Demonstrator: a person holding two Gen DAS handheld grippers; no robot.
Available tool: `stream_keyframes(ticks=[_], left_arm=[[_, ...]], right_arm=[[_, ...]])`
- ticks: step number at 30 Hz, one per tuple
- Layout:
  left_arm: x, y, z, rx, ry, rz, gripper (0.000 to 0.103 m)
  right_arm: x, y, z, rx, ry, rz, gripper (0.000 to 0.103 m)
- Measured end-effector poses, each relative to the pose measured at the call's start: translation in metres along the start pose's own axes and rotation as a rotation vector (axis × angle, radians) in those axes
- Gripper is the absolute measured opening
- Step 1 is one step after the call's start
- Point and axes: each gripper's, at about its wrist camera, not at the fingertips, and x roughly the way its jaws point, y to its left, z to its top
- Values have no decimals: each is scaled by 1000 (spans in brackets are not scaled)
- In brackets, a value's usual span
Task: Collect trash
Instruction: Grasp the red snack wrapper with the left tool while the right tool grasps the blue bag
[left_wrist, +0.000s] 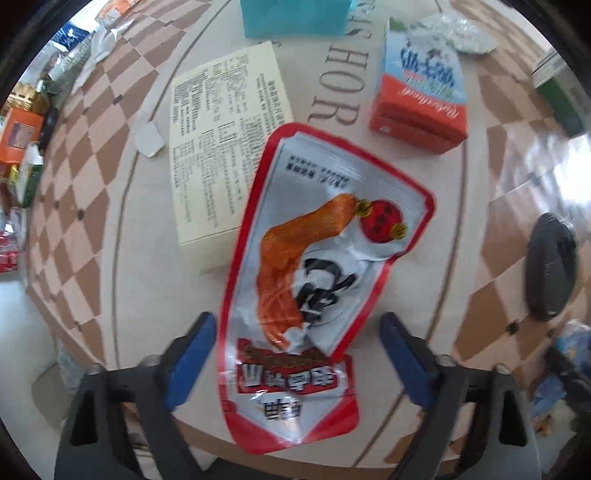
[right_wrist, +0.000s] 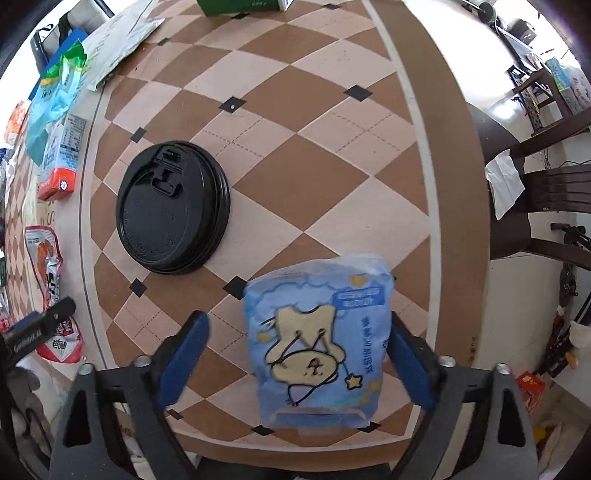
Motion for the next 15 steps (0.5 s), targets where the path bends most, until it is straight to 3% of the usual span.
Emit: stream_keyframes(ticks=[1,4,5,7,9,10,12,15], left_arm=[[0,0,-1,-2,10,-26,68],[-6,-2,-5,11,-15,-10,58],[-9,-4,-6,13,-25,-11,49],[-14,-5,-10,7,-26,-17,44],[-18,-4,-16,-2,-33,-25,37],[-20,-5,-19,1,-43,-23,33],[-32,-7,-25,10,-67,-33,11],[-46,-13,-25,11,-82,-45,6]], right_arm=[[3,2,1,-7,8,1,78],[2,6,0,-41,-23,-32,69],[1,7,-1,-50,-36,-42,66],[-2,7,-5,-60,-59,-46,47],[-6,10,-11,-56,-64,-28,37],[-7,9,-13,-50,-64,-16,34],[-9,7,-16,-53,-67,-7,30],[-15,7,-22,-50,-78,15,26]])
